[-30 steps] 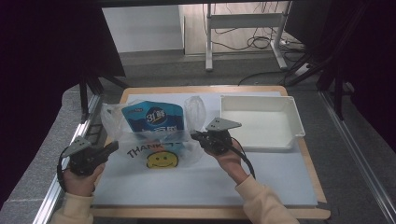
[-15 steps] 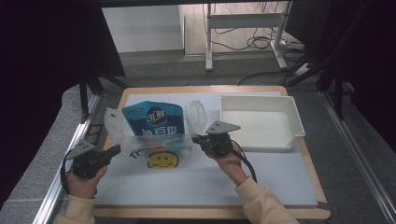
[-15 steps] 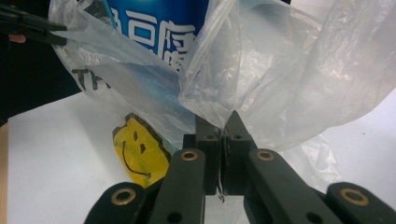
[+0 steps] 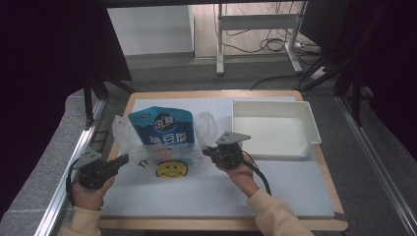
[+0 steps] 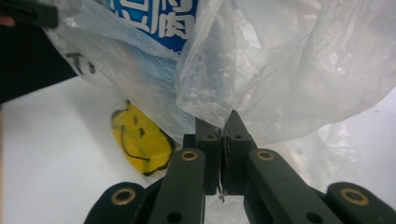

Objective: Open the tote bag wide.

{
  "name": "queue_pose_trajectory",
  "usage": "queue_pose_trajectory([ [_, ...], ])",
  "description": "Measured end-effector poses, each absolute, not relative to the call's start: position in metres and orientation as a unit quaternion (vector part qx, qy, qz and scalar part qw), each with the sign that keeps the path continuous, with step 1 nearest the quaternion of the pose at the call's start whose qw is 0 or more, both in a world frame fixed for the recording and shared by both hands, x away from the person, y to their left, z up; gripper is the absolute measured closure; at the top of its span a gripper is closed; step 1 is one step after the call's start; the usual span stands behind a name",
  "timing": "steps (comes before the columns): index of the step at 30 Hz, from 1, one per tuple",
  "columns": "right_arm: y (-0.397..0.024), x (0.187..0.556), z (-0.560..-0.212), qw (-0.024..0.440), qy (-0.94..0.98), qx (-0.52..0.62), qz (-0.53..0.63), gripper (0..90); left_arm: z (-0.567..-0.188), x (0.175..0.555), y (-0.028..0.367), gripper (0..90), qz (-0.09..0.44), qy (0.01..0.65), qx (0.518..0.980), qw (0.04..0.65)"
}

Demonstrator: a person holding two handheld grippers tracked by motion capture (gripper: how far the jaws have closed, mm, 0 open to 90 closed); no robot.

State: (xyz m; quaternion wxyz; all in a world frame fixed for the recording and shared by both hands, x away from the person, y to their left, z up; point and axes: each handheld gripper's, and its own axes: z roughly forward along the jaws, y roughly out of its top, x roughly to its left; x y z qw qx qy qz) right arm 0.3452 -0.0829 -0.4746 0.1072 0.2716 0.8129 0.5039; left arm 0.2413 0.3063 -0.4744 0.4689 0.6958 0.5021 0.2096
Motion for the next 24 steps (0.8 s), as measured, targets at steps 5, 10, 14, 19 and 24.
queue_pose_trajectory([
  [5,-0.085,0.346,-0.475,0.105,0.812,0.275,0.504,87.0,-0.478,0.241,0.307,89.9,0.205,0.505,0.697,0.466],
  [10,-0.085,0.345,-0.479,0.106,0.814,0.274,0.501,87.0,-0.482,0.240,0.307,89.9,0.199,0.508,0.698,0.464],
  [14,-0.084,0.345,-0.485,0.104,0.820,0.277,0.491,87.0,-0.485,0.240,0.306,89.9,0.198,0.508,0.700,0.461],
  [19,-0.083,0.345,-0.490,0.104,0.822,0.278,0.485,87.0,-0.489,0.240,0.306,89.8,0.197,0.510,0.701,0.458],
  [24,-0.082,0.346,-0.494,0.103,0.825,0.279,0.480,87.0,-0.493,0.241,0.306,89.8,0.192,0.512,0.704,0.454],
])
